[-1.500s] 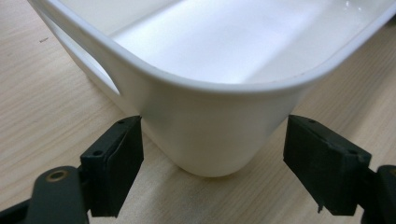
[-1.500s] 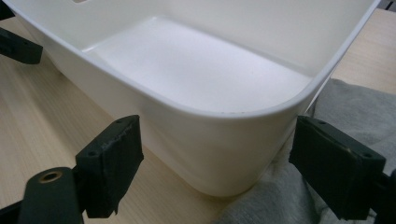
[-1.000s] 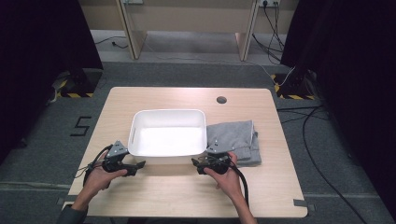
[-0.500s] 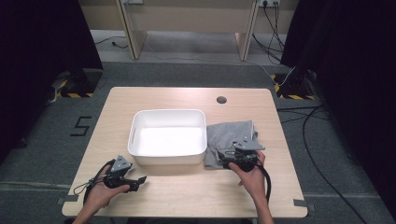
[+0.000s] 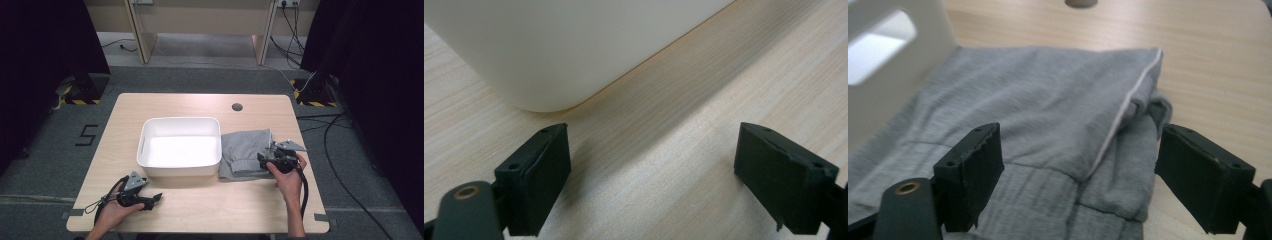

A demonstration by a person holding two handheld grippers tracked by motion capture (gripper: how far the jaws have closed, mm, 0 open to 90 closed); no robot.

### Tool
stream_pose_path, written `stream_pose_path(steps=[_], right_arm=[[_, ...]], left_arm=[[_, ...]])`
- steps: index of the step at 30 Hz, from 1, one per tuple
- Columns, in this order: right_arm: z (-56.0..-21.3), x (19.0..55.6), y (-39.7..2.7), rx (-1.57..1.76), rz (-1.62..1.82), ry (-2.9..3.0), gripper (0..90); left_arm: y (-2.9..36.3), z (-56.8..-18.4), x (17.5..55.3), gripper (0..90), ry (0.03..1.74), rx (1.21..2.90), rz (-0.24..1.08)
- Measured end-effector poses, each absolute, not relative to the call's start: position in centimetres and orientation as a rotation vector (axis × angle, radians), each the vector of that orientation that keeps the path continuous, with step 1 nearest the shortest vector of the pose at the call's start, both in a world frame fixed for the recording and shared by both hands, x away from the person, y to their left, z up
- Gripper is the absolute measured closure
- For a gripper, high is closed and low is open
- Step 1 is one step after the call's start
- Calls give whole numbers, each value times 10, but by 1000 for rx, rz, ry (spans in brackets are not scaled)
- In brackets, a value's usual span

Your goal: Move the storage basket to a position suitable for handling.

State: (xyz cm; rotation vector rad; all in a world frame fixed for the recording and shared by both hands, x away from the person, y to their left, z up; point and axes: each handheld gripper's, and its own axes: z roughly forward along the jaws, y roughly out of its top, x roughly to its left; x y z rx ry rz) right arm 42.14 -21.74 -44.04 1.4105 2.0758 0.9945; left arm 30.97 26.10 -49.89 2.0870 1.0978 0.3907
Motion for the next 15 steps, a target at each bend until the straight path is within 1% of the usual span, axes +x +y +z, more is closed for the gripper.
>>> stream_pose_path(steps=[4, 5, 6, 9, 10, 11, 13, 15], right_arm=[[-458, 431, -224, 1485, 955, 2090, 197], [-463, 434, -225, 1506, 946, 2107, 180], [-468, 436, -228, 1526, 959, 2109, 169], [-473, 437, -233, 1597, 1022, 2099, 173], [-475, 437, -236, 1613, 1049, 2100, 184], [-479, 436, -239, 1624, 1093, 2102, 225], [-481, 436, -240, 1633, 1106, 2114, 242], [-485, 435, -243, 1661, 1173, 2115, 298]], left_arm=[[261, -499, 310, 142, 1098, 2089, 390], [261, -499, 310, 143, 1098, 2089, 389], [261, -499, 310, 142, 1097, 2087, 389], [262, -499, 310, 143, 1090, 2087, 387], [262, -499, 310, 143, 1086, 2090, 386], [262, -499, 310, 143, 1085, 2091, 386], [262, -499, 310, 143, 1086, 2090, 385], [262, -499, 310, 143, 1085, 2092, 386]])
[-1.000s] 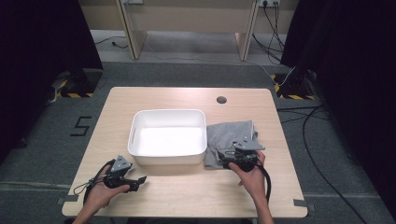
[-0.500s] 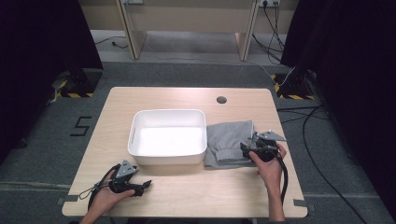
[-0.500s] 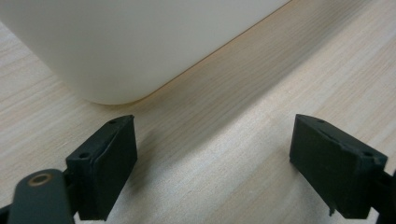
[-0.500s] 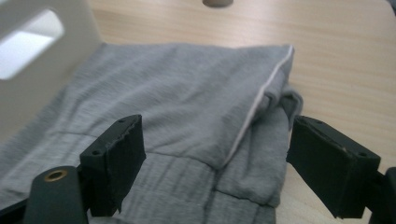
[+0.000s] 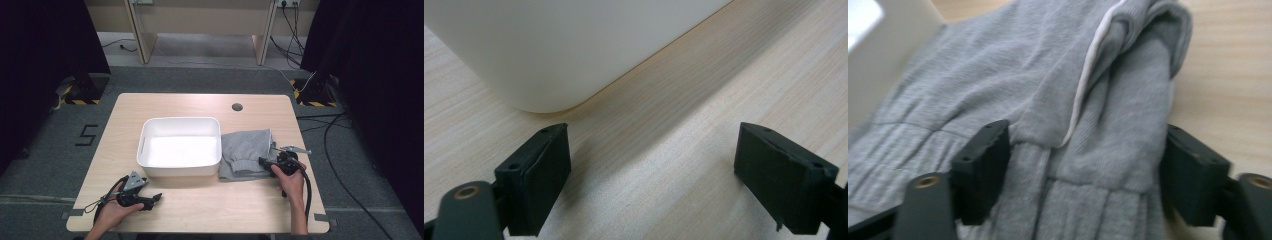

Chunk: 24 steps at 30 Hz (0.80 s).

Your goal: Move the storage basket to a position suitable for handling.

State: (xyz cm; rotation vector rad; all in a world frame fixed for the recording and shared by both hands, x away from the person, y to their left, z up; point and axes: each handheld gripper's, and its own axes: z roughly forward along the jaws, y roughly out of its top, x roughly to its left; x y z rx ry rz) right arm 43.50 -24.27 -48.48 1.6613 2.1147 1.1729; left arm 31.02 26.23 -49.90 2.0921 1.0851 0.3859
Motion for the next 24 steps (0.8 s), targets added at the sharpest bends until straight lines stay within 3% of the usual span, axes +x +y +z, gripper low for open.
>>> stream_pose_path(steps=[9, 24], right_arm=[[-486, 422, -248, 1635, 1209, 2127, 390], [-482, 367, -258, 1583, 1168, 2125, 427]], left_arm=[[264, -499, 310, 143, 1083, 2092, 386], [265, -499, 310, 143, 1088, 2090, 388]])
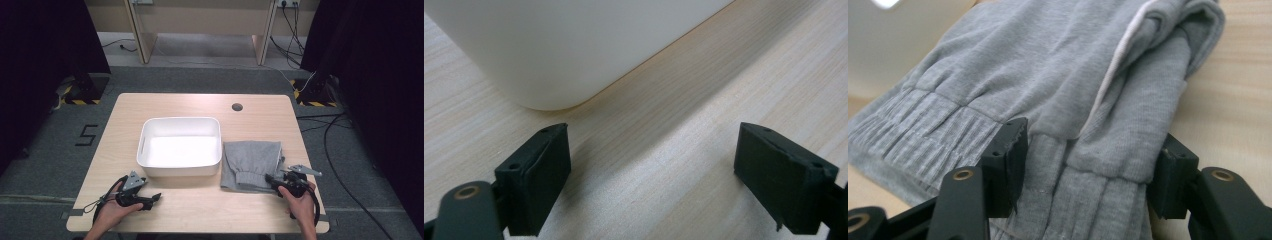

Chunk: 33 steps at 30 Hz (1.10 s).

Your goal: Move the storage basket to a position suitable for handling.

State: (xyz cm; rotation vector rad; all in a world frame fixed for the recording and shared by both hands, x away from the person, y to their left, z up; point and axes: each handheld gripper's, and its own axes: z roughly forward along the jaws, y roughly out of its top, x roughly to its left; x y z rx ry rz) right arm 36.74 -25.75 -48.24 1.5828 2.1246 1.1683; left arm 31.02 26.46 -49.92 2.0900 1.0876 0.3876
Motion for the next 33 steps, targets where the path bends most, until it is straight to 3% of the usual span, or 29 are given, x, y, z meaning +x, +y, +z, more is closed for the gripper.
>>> stream_pose_path(steps=[12, 19, 25, 29, 33], right_arm=[[-478, 310, -260, 1543, 1156, 2151, 431], [-476, 285, -259, 1514, 1142, 2165, 431], [-477, 285, -260, 1534, 1162, 2166, 427], [-477, 285, -260, 1529, 1160, 2168, 425], [-478, 286, -260, 1536, 1170, 2163, 425]], left_arm=[[266, -499, 310, 144, 1105, 2083, 393], [278, -499, 316, 151, 1209, 2029, 475], [281, -494, 332, 153, 1203, 1983, 550], [282, -495, 342, 202, 1187, 1974, 560], [275, -495, 351, 194, 1148, 1998, 527]])
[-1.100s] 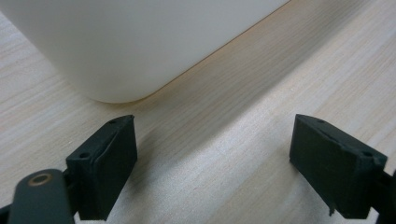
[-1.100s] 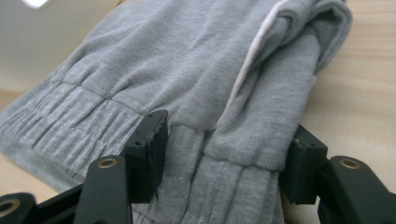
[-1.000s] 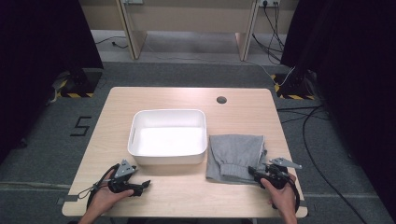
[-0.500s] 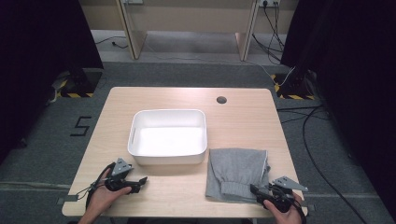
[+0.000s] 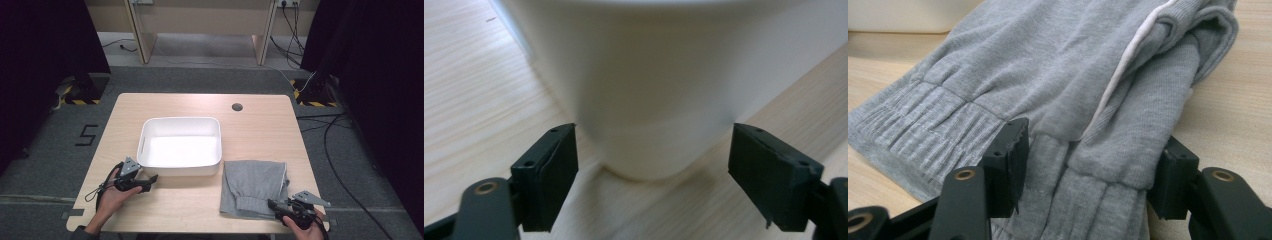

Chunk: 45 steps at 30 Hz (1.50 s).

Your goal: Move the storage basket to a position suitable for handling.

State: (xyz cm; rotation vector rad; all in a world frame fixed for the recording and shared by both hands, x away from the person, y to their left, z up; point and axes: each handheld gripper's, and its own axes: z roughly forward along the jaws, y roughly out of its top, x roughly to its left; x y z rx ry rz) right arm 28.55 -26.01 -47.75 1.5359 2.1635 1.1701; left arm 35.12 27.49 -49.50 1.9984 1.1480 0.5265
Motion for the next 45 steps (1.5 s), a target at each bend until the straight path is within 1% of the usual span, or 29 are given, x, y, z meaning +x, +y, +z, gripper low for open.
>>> stream_pose_path(steps=[2, 6, 13, 18, 21, 26, 28, 32, 34, 40, 45], right_arm=[[-478, 285, -260, 1540, 1172, 2162, 425], [-478, 286, -261, 1527, 1173, 2168, 424], [-478, 286, -261, 1539, 1183, 2170, 423], [-478, 286, -262, 1537, 1179, 2169, 423], [-478, 287, -262, 1531, 1179, 2170, 423], [-478, 286, -261, 1528, 1172, 2173, 428], [-477, 285, -260, 1529, 1159, 2177, 430], [-477, 285, -260, 1528, 1160, 2178, 430], [-477, 285, -261, 1546, 1170, 2176, 425], [-476, 284, -260, 1545, 1157, 2174, 424], [-473, 275, -254, 1515, 1106, 2179, 424]], left_arm=[[271, -495, 354, 179, 1132, 2032, 552], [264, -494, 361, 204, 1116, 2036, 556], [251, -492, 376, 205, 1064, 2065, 561], [244, -490, 385, 195, 1064, 2083, 564], [243, -490, 384, 200, 1067, 2082, 568], [243, -489, 378, 234, 1083, 2072, 564], [243, -488, 375, 230, 1084, 2077, 566], [239, -489, 363, 209, 1108, 2079, 520], [235, -490, 353, 213, 1098, 2085, 470], [224, -488, 327, 206, 1043, 2113, 434], [208, -485, 313, 209, 968, 2129, 408]])
